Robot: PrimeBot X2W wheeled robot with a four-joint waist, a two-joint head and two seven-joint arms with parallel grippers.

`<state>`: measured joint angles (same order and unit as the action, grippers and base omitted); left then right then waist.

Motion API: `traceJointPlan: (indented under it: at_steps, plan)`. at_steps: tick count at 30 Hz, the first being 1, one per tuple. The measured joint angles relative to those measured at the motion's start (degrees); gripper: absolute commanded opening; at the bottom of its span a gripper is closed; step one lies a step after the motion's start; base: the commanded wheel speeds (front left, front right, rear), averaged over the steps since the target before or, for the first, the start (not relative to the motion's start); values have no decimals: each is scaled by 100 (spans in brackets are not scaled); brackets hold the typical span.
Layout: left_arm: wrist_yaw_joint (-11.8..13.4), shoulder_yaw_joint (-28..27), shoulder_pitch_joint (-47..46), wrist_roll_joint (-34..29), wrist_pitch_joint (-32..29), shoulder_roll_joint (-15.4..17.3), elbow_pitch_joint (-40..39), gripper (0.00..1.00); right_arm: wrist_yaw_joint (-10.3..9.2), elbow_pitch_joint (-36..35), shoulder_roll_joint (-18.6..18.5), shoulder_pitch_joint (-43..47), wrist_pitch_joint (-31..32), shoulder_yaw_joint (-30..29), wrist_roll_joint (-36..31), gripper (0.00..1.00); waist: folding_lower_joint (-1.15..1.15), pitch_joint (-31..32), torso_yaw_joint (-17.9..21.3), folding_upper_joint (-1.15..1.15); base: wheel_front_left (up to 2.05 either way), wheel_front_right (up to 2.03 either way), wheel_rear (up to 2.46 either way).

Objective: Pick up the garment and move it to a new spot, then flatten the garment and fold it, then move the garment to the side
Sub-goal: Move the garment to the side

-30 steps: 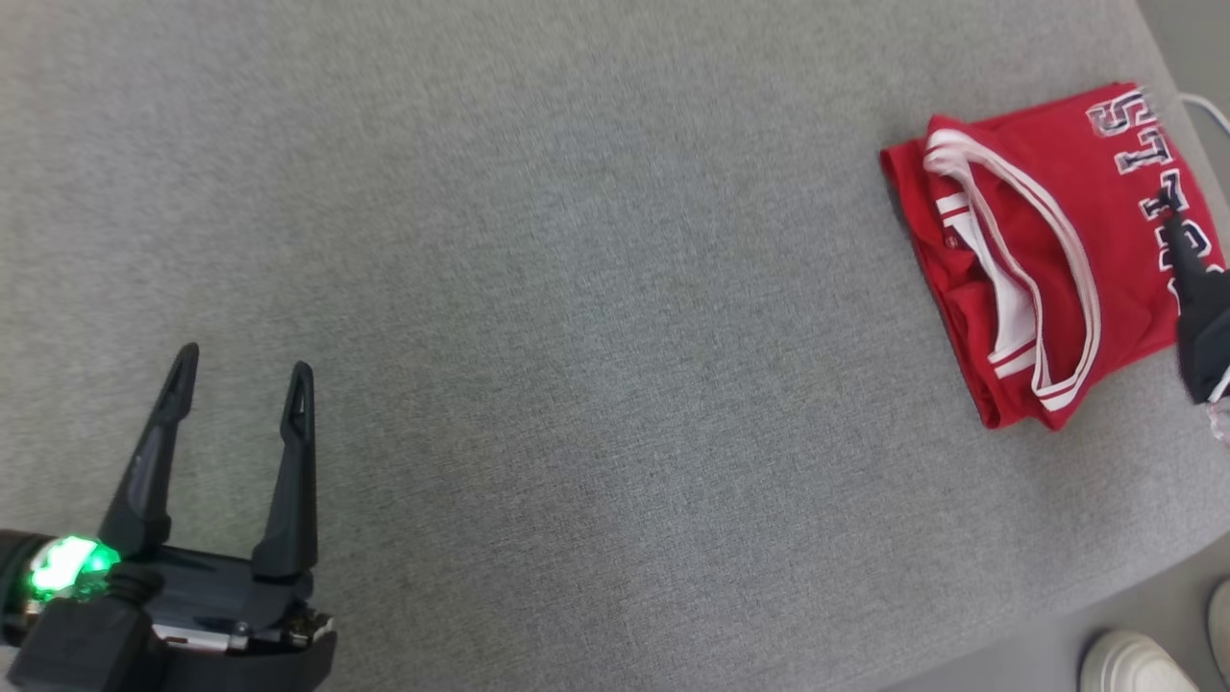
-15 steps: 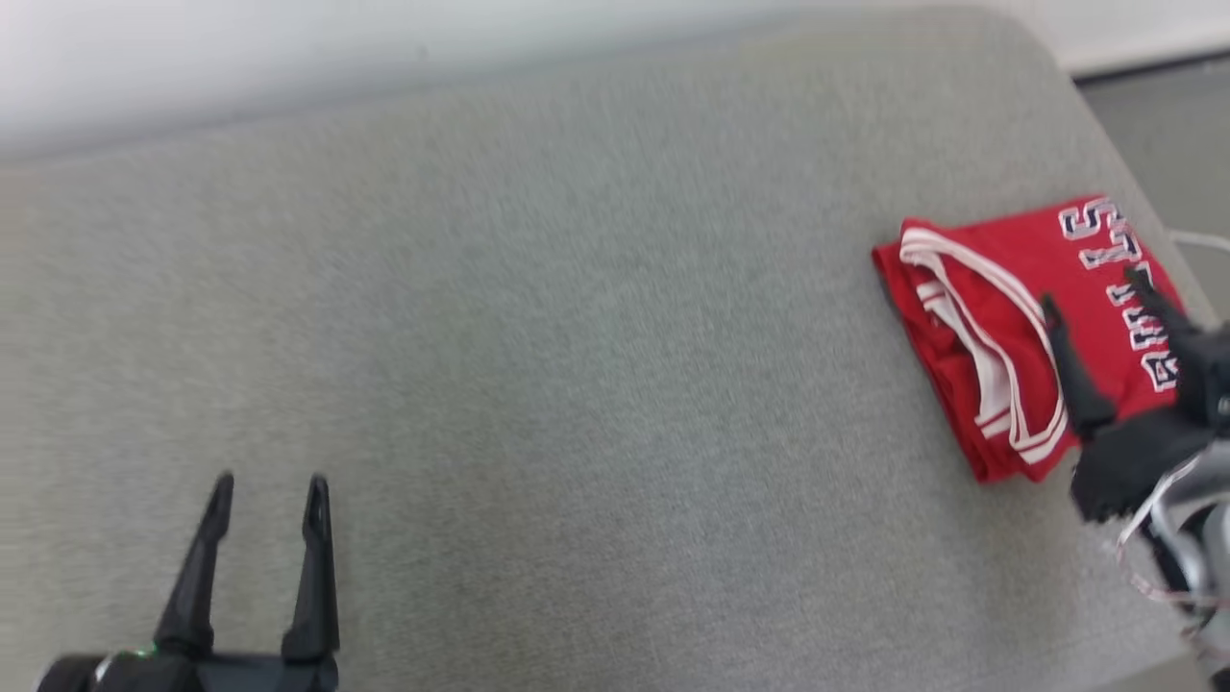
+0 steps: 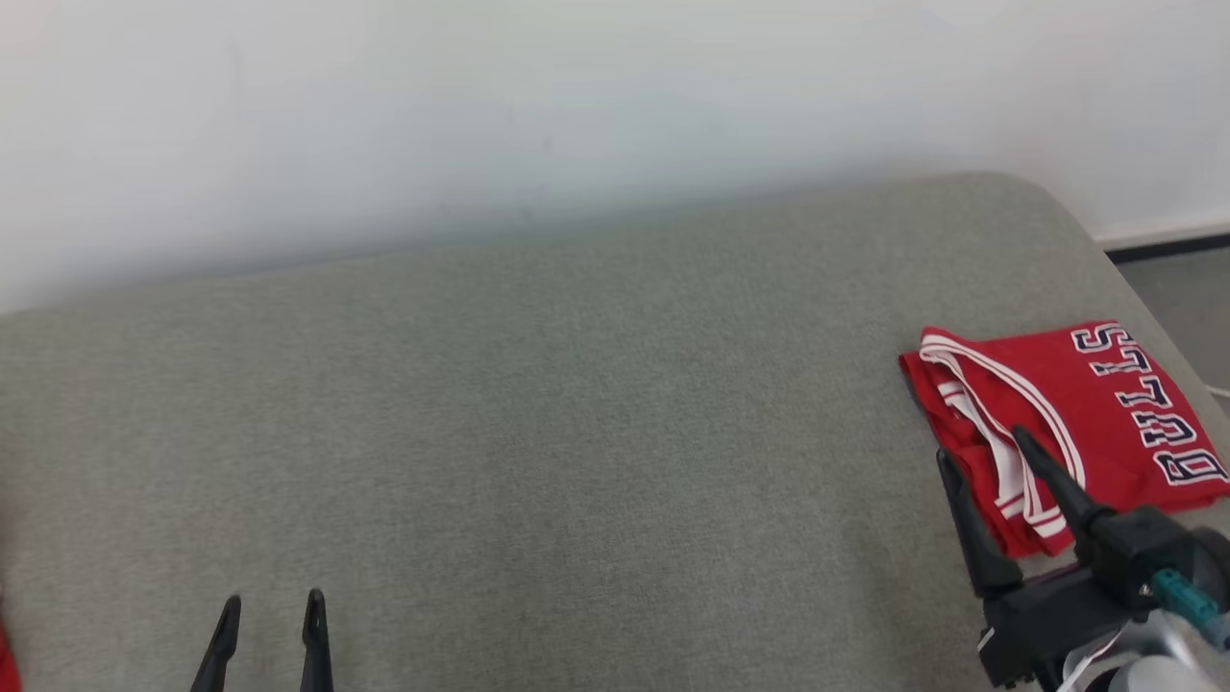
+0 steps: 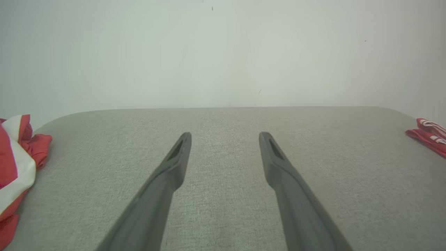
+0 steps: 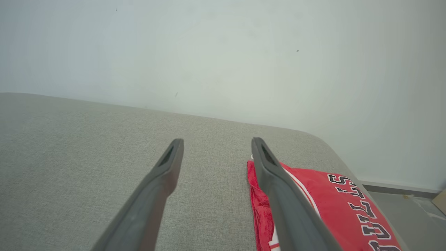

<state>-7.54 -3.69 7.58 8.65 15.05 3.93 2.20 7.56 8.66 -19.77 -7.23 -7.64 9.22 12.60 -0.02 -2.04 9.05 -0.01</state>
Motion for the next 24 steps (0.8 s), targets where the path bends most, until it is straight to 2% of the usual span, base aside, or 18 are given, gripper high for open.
traceJointPlan:
  at_steps: [5,12,24]
  plan:
    - [0,-120,81,-2,0,-32,188,100,0,76,231,306,-210,-33,52,100,1,199,-187,0,0,0,0]
    - [0,-201,187,-3,0,-48,315,100,0,221,632,652,-358,-435,44,100,1,383,-468,0,0,0,0]
    - [0,-312,399,16,0,-76,410,100,0,210,959,963,-457,-903,-164,100,1,654,-768,1,0,0,0]
